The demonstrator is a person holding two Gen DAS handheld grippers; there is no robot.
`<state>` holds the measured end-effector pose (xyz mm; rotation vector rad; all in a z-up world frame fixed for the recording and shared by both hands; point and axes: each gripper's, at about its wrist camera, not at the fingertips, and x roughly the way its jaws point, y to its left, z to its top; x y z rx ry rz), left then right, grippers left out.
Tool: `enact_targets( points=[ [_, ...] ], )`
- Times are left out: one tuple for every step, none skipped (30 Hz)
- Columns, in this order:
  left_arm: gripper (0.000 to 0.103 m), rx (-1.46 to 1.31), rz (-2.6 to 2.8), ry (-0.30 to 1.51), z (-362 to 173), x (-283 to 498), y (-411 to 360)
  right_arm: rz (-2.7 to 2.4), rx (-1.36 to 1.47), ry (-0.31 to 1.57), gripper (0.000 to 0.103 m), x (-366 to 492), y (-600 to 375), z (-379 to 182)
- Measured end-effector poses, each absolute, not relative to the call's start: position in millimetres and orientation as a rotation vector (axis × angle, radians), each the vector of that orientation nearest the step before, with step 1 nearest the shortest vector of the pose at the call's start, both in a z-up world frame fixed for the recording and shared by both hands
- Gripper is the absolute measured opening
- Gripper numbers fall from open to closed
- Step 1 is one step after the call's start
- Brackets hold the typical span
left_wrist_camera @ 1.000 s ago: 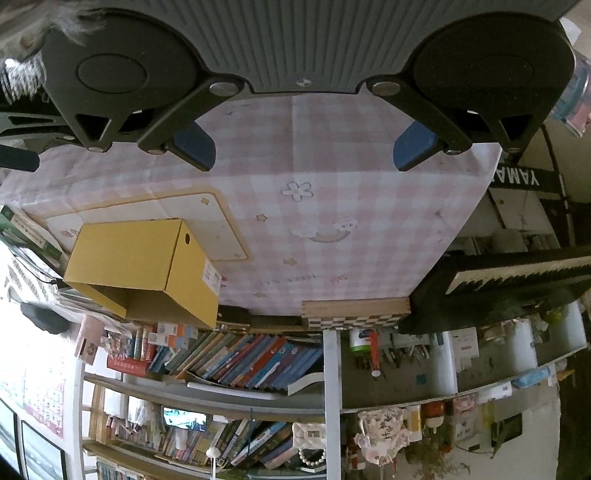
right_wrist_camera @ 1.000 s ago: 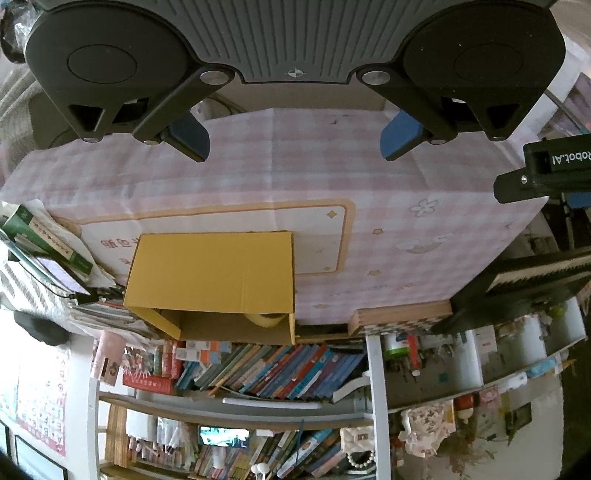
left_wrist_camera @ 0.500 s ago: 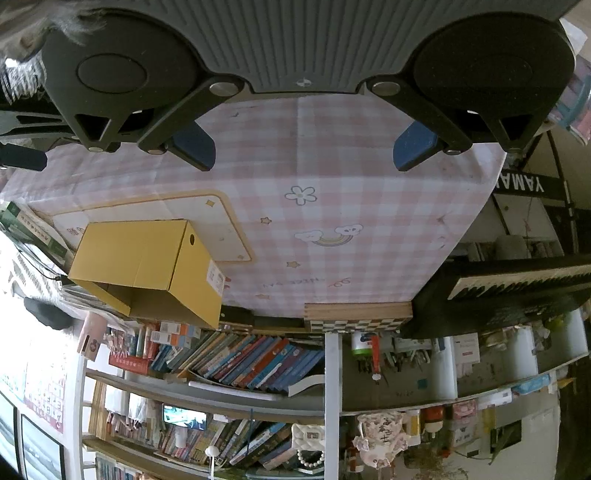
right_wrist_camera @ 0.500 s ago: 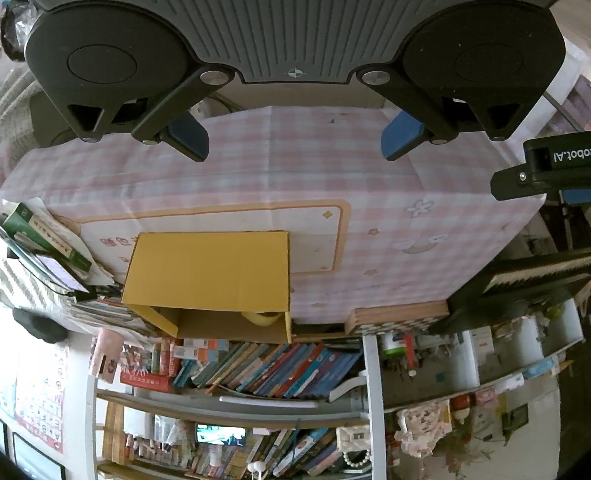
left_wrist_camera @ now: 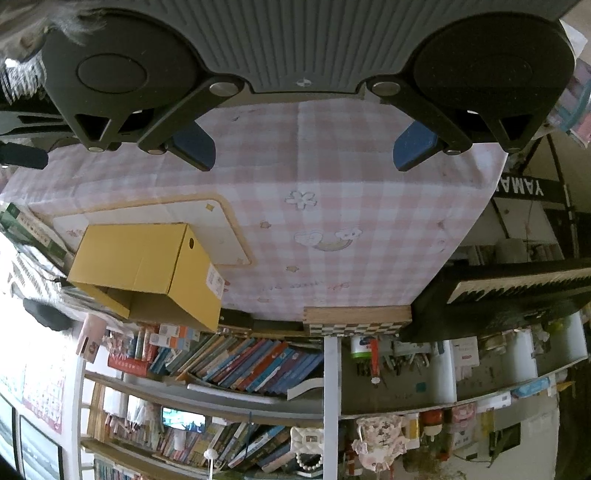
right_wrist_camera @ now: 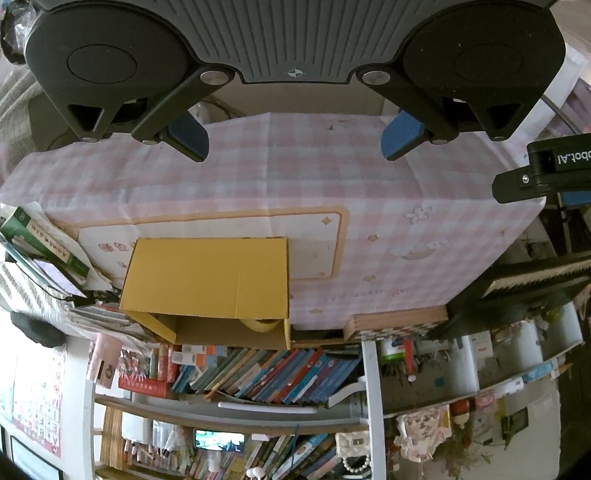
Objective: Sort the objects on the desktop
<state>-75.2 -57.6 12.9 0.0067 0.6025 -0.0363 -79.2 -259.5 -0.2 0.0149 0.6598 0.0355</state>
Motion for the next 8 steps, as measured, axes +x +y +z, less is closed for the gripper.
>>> enact_targets(
  points=[
    [0.103,0.006,-0.034,0.607,12.5,-74.5,-57.7,0.036,0.015,0.660,0.101,-79.2,-259.4,-0.2],
    [0.103,0.005,-0.032,0.609,12.1,-73.8,-56.8,0.036,0.014,0.660,0.101,-79.3,-259.5,-0.2],
    [0.103,0.005,-0.031,0.609,11.9,-73.9,-56.9,0.036,0.014,0.660,0.101,-79.2,-259.4,-0.3],
    [0.103,0.005,-0.032,0.609,11.9,-73.8,-56.9,0.035,0.014,0.660,0.101,-79.2,-259.4,-0.3],
    [0.103,0.005,-0.031,0.609,11.7,-73.7,-56.9,0.035,0.014,0.662,0.101,-79.2,-259.1,-0.7],
    [0.103,0.005,-0.031,0.611,11.6,-73.7,-56.3,0.035,0.014,0.663,0.101,-79.1,-258.9,-1.1],
    [0.103,0.003,-0.029,0.616,11.4,-73.0,-55.6,0.036,0.014,0.665,0.101,-78.9,-258.7,-1.4],
    [0.103,-0.001,-0.026,0.624,10.9,-72.0,-54.6,0.036,0.014,0.666,0.101,-78.9,-258.9,-2.0]
  ],
)
